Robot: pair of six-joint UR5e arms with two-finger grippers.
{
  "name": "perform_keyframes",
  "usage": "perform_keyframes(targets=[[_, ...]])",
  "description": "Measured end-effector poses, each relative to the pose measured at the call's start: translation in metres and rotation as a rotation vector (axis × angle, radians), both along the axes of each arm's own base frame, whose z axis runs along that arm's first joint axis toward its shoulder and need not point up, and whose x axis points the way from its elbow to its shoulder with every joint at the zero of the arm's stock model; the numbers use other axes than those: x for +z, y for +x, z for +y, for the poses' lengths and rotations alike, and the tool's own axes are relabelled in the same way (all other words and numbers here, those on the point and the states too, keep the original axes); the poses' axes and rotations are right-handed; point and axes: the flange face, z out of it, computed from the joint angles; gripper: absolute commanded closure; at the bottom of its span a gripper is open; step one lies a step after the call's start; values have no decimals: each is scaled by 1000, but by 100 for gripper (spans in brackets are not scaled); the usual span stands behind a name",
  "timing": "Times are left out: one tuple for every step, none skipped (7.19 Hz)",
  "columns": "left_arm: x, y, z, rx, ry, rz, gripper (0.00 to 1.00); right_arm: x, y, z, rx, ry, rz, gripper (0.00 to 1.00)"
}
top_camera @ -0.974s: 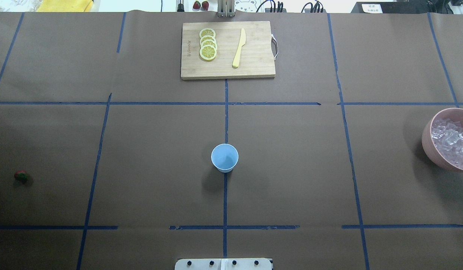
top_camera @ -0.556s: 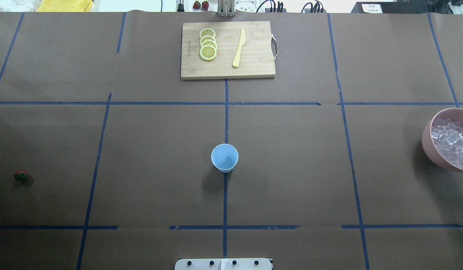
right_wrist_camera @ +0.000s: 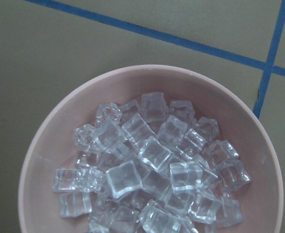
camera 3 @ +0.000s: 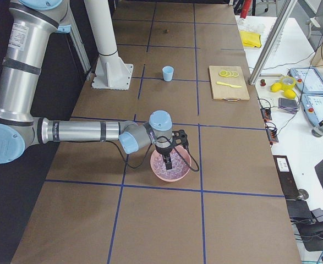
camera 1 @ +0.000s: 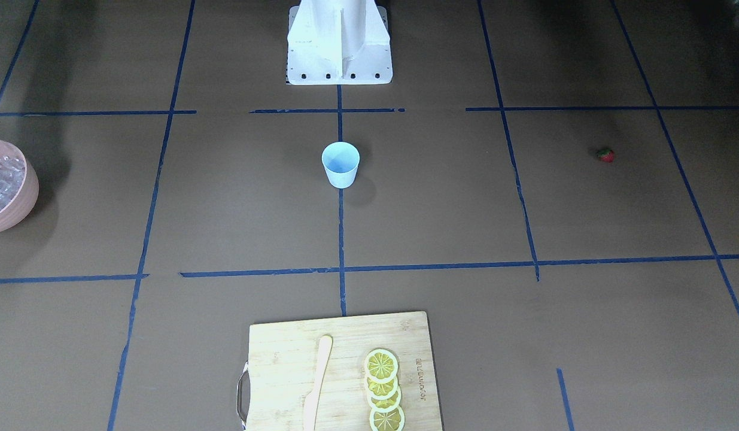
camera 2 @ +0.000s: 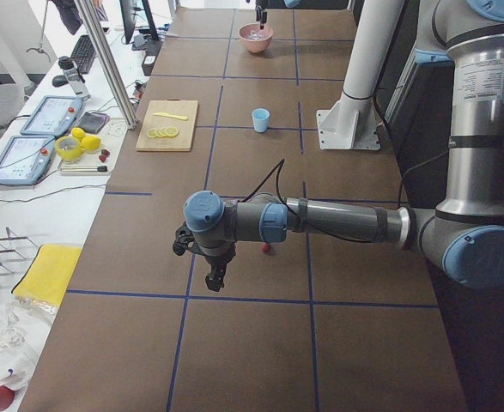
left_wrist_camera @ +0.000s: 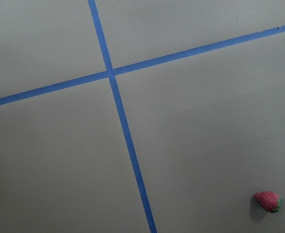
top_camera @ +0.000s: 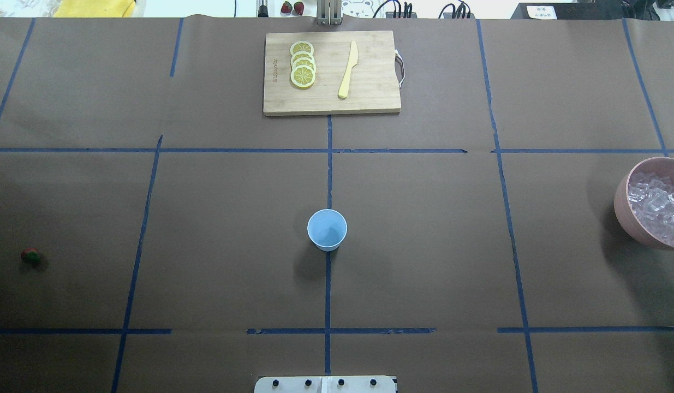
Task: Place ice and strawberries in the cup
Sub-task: 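Lower the right gripper into the bowl and grasp an ice cube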
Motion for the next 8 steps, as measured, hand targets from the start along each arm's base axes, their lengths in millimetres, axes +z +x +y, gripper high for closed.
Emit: perform_keyframes(targets=[[0, 0, 0, 0, 0, 0, 0, 14, -8, 1, -13, 6, 22, 2], [0, 0, 0, 0, 0, 0, 0, 23, -14, 2, -24, 5, 32, 5], [0, 0, 0, 0, -1, 0, 0, 26, -17, 2, -32, 4, 34, 28], [0, 0, 0, 0, 0, 0, 0, 27, -19, 2, -37, 3, 34, 76], [0, 0, 0, 0, -1, 0, 0, 27, -20, 3, -39, 3, 33, 90], [0, 0, 1, 0, -1, 0, 0, 26, -20, 3, -40, 3, 30, 91], [0, 0, 1, 0, -1, 1, 0, 24, -20, 3, -40, 5, 27, 91], [0, 0, 1, 0, -1, 1, 0, 20, -20, 2, -40, 10, 21, 91]])
